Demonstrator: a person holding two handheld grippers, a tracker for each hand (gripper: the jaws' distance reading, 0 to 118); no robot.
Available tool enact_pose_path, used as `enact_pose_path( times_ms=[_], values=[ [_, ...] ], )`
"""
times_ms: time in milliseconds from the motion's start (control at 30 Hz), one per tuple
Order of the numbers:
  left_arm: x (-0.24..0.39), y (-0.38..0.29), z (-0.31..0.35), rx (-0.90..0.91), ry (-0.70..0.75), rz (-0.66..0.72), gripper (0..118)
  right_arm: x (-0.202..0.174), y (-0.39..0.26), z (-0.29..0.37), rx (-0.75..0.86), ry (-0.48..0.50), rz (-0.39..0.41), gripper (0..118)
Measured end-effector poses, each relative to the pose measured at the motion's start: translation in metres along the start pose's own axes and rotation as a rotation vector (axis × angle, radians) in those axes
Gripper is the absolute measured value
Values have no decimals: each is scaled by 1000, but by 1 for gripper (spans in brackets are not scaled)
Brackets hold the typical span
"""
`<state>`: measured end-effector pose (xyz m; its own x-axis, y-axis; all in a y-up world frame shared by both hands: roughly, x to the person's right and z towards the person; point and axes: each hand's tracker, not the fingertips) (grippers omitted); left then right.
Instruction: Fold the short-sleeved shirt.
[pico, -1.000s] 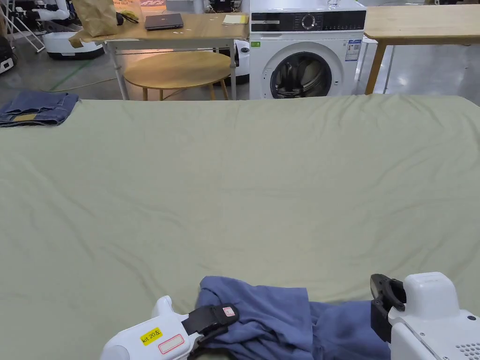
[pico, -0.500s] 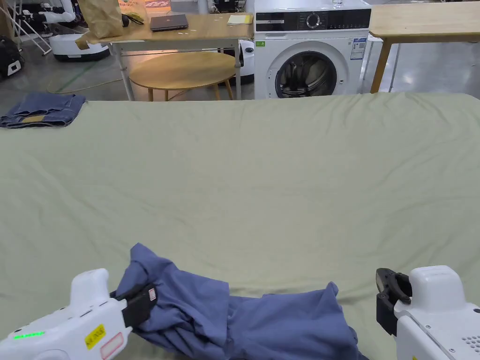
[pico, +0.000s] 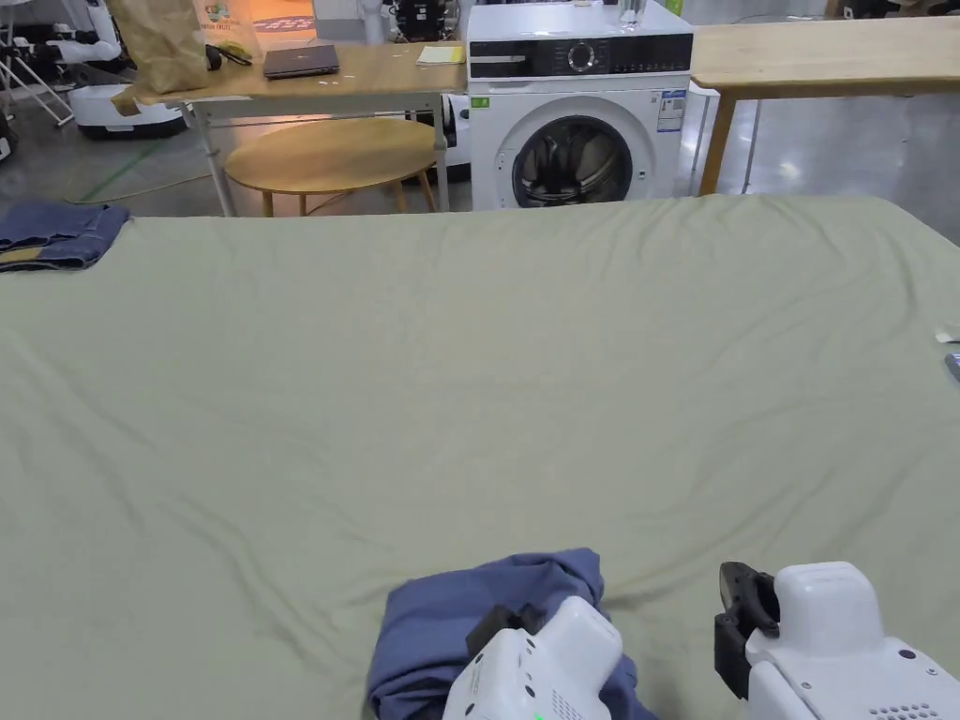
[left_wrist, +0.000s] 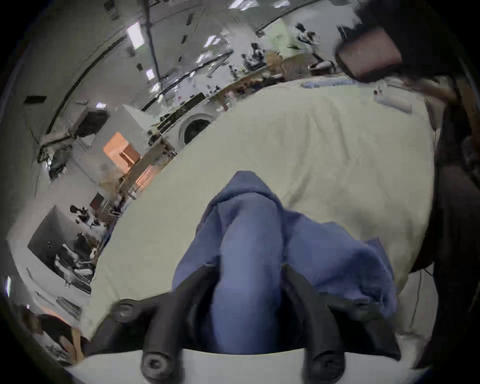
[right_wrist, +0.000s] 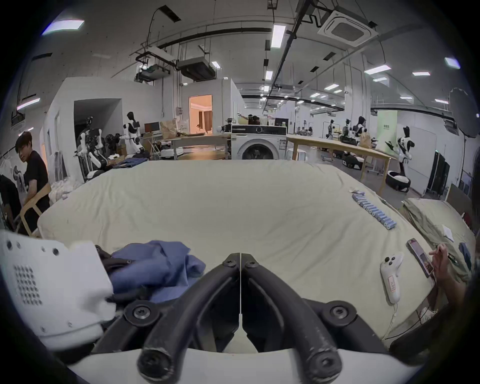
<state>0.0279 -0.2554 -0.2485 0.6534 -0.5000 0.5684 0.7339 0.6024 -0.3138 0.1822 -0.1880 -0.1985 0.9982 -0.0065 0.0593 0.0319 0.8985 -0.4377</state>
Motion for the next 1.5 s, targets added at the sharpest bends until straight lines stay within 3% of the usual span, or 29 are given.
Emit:
enact_pose_path(
  times_ms=[33, 67, 133, 233, 300, 400, 433, 467, 500, 533, 567, 667, 767, 1000, 1133, 1233, 1267, 1367, 1400, 1500],
  values=[
    [-2, 2, 1, -1, -8, 14, 82, 3, 0, 0, 0, 3, -2, 0],
    [-8, 5, 5, -1, -68, 79, 86, 5, 0, 1, 1, 6, -4, 0],
    [-34, 9, 24, 52, -228, 214, 86, 9, 0, 0, 0, 11, -6, 0],
    [-95, 10, 52, 130, -470, 639, 86, 14, -1, -1, -3, 18, -16, 0],
    [-127, -3, 58, 162, -480, 793, 86, 16, -2, -2, -5, 17, -32, 0],
    [-148, -20, 46, 90, -389, 774, 85, 17, -4, -3, -14, 24, -52, 0],
    [-152, -28, 39, 69, -405, 790, 77, 16, -5, -4, -19, 27, -54, 0],
    [-153, -34, 34, 42, -429, 824, 62, 15, -6, -5, -22, 29, -56, 0],
    [-149, -37, 27, 28, -463, 865, 34, 14, -7, -6, -26, 36, -59, 0],
    [-144, -42, 22, 30, -508, 908, 15, 13, -7, -7, -30, 40, -60, 0],
    [-137, -45, 17, 28, -565, 932, 8, 12, -8, -8, -32, 42, -61, 0],
    [-103, -43, 6, 20, -697, 888, 8, 11, -8, -10, -44, 50, -63, 0],
    [-64, -32, 1, -27, -652, 732, 8, 10, -8, -11, -59, 56, -52, 0],
    [-61, -28, -7, -25, -679, 807, 8, 5, -8, -13, -99, 97, -28, 0],
    [-97, -43, 20, 38, -645, 833, 8, -16, -3, -26, -145, 209, -33, 0],
    [-131, -69, 36, 89, -643, 937, 8, -32, -9, -46, -204, 311, -87, 0],
    [-141, -79, 39, 95, -640, 968, 15, -36, -13, -54, -228, 318, -88, 0],
    [-164, -114, 38, 96, -621, 1054, 102, -40, -28, -73, -313, 408, -143, 0],
    [-169, -126, 35, 99, -604, 1081, 118, -39, -34, -79, -344, 438, -168, 0],
    [-184, -160, 15, 75, -664, 1249, 118, -34, -48, -90, -387, 374, -163, 0]
  ],
)
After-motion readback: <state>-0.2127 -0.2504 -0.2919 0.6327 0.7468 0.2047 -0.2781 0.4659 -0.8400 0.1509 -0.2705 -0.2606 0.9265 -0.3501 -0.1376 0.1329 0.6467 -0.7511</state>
